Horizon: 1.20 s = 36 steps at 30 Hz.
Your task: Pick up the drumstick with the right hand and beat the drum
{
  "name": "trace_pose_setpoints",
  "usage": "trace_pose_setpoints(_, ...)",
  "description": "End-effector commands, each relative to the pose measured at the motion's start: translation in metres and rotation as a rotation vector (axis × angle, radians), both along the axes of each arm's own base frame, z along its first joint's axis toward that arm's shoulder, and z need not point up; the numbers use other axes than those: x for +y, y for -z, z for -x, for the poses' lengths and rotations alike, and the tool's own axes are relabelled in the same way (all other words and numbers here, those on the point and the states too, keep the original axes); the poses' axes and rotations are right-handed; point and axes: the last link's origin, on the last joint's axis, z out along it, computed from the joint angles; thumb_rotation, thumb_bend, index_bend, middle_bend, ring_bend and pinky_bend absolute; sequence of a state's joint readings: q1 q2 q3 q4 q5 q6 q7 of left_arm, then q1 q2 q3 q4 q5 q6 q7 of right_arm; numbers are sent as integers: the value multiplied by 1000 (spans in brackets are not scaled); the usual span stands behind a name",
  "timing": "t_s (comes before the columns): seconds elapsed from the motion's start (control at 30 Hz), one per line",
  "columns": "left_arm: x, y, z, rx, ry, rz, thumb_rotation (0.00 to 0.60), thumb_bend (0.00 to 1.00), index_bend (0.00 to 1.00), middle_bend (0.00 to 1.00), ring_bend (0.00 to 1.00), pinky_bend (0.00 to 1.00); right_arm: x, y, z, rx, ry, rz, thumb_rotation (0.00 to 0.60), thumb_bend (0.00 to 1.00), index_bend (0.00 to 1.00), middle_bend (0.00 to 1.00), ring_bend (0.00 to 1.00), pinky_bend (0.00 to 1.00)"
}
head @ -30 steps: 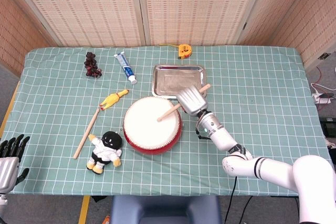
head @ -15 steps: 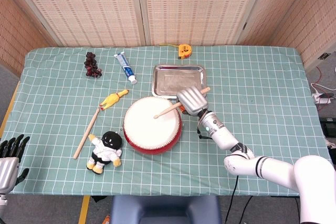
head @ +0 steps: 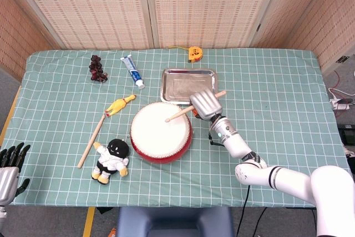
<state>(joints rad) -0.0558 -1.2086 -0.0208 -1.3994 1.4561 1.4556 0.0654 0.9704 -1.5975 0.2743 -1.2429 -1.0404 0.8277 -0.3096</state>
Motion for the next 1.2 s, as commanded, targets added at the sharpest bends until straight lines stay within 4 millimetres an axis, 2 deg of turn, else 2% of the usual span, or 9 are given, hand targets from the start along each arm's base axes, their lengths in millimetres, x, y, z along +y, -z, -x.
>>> trace_pose_setpoints(0.03,0,0,-1,0,2,1,600,232,27,0,17,19,-17,-19,16,-229,149,-36,600,986,1000,1000,1000,1000)
trace_pose_setpoints(0.27,-1,0,-2,0,3,3,600,231,27,0,16,18,-45,-11,39,-129,266,-60,600,964,1000,1000,1000,1000)
trace_pose_setpoints(0.5,-2,-3,0,4,-7,-7,600,231,27,0,17,19,-70,2,41,-97,328,-44,600,878,1000,965,993,988)
trace_pose_setpoints(0.67,-4,-5,2,8,-20,-12,600,231,27,0,16,19,-79,14,36,-69,325,-38,600,811,1000,840,845,833)
trace_pose_setpoints(0.73,-4,-6,3,9,-25,-13,600,231,27,0,16,19,-82,17,33,-61,321,-36,600,775,989,769,755,741)
trace_pose_setpoints(0.87,-4,-7,3,11,-30,-16,600,231,27,0,17,19,-86,24,28,-25,295,-21,600,709,857,620,570,569)
trace_pose_setpoints(1.0,-5,-8,4,12,-35,-19,600,230,27,0,17,19,-89,29,25,-10,287,-18,600,663,639,476,397,436)
trace_pose_setpoints(1.2,-5,-9,6,13,-41,-20,600,230,28,0,17,19,-91,33,20,-4,288,-19,600,556,348,305,215,298)
